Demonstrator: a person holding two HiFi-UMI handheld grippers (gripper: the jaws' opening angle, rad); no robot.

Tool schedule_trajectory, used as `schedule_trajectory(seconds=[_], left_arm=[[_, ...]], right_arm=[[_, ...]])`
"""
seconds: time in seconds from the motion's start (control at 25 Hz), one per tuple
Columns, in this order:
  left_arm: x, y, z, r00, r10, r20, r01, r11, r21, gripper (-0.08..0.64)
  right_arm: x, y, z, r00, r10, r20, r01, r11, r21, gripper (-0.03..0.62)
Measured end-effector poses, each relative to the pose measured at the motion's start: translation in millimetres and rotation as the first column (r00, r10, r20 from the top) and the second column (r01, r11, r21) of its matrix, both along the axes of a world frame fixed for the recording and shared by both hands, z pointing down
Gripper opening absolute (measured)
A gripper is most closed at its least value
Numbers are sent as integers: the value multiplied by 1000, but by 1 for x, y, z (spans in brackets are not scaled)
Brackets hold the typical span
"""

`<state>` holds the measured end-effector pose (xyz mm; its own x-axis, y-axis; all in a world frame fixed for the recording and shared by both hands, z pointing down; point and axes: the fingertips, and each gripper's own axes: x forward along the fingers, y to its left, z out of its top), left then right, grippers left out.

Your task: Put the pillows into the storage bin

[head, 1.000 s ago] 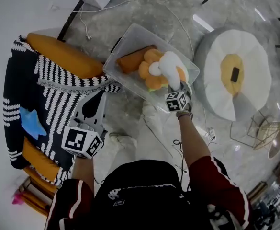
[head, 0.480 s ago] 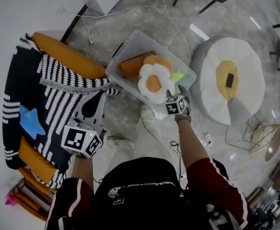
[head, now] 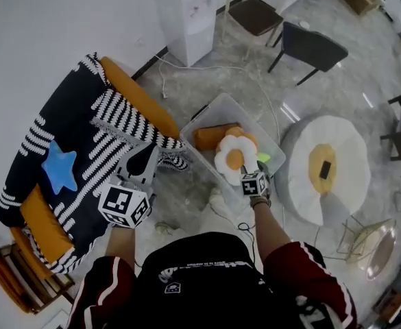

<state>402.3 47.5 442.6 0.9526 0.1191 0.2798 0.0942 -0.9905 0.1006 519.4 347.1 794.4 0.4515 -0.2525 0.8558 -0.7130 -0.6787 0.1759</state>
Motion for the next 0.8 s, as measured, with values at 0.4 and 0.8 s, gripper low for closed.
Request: schedule_trajectory(seconds=[0.4, 0.8], left_arm=[[-149, -106, -56, 954, -280, -109, 282, 959, 4, 2], [-321, -186, -71, 835, -519, -180, 524, 851, -24, 2]], right_arm=[[-44, -91, -89, 990, -119, -76, 126, 988, 88, 267], [-142, -249, -161, 899, -398, -185, 429, 886, 177, 267]])
